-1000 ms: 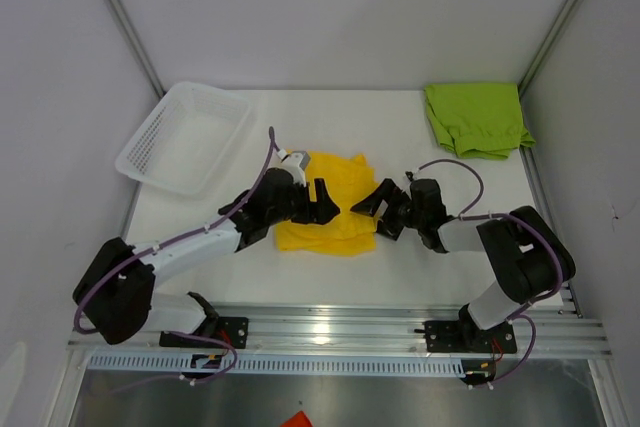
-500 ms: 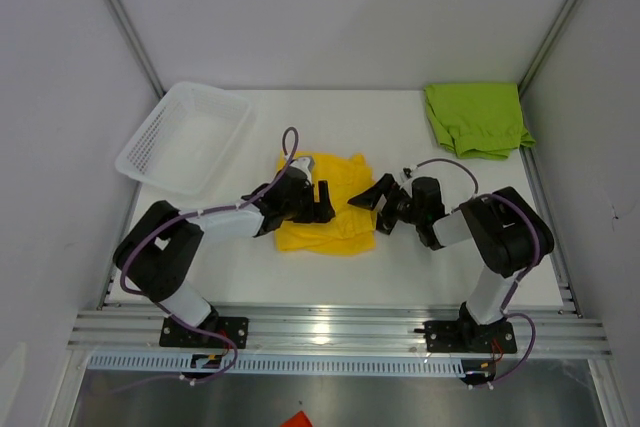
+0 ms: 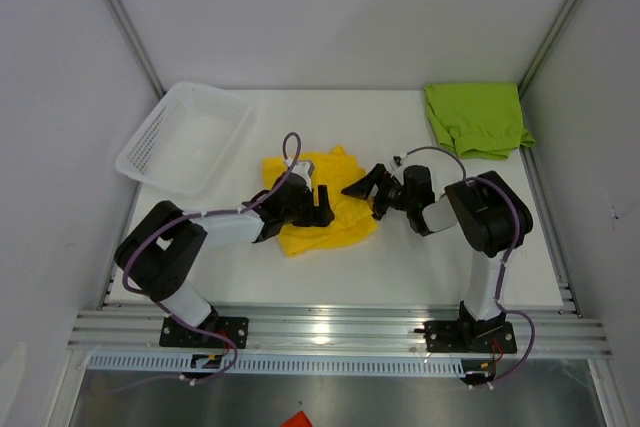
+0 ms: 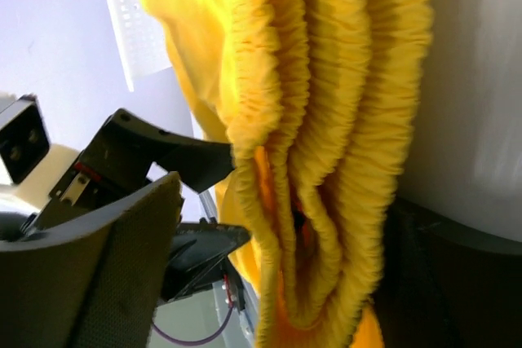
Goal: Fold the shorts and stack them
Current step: Neatly place the folded shorts to the corner
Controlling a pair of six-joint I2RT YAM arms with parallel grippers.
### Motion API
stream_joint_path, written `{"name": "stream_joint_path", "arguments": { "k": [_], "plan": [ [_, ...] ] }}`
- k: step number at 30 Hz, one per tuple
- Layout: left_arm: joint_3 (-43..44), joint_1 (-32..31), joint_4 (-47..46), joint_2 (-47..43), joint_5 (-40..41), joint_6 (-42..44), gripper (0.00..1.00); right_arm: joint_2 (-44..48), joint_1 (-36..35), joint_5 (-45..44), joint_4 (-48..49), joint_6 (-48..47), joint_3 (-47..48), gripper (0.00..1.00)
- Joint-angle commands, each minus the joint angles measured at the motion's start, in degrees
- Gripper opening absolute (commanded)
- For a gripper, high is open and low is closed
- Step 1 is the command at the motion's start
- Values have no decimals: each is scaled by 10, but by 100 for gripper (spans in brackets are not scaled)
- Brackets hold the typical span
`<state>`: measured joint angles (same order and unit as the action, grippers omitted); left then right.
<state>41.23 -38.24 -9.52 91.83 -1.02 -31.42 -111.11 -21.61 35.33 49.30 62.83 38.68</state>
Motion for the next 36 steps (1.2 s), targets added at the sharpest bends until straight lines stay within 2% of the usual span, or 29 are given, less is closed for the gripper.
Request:
{"name": "stream_joint_path", "arguments": {
  "k": [1, 2, 4, 5, 7, 8, 11, 16, 17, 22, 26, 30, 33, 36],
  "plan": [
    [-12, -13, 5, 0, 8, 15, 82, -53, 1, -31, -79, -46, 5, 83],
    [-11, -15, 4, 2, 8, 14, 82, -53, 0, -34, -89, -51, 11, 72],
    [-14, -18, -1, 2, 8, 14, 82, -50, -2, -44, -132, -73, 29, 60],
    [-13, -21, -1, 0, 8, 13, 82, -40, -3, -62, -149, -82, 33, 48],
    [-10, -22, 3, -8, 8, 11, 82, -28, -3, -76, -186, -101, 43, 33],
    [-7, -22, 6, -11, 8, 11, 82, -16, 0, -91, -202, -109, 49, 26],
    [2, -22, 29, -35, 1, 8, 83, 7, 7, -122, -264, -140, 73, 15],
    [14, -22, 77, -102, -12, 5, 83, 33, 30, -166, -398, -216, 157, 6],
    [15, -22, 84, -113, -14, 5, 83, 30, 34, -170, -444, -246, 176, 6],
    [10, -23, 127, -170, -21, 7, 83, -2, 85, -159, -540, -322, 269, 4],
    [2, -28, 139, -205, -26, 5, 84, -34, 108, -198, -643, -389, 385, 4],
    [-11, -39, 145, -220, -30, 0, 84, -82, 140, -201, -692, -432, 476, 4],
    [-15, -47, 151, -226, -29, -1, 84, -116, 162, -170, -702, -441, 519, 0],
    [-12, -54, 163, -233, -29, 2, 84, -143, 163, -192, -723, -469, 583, 0]
  ]
}}
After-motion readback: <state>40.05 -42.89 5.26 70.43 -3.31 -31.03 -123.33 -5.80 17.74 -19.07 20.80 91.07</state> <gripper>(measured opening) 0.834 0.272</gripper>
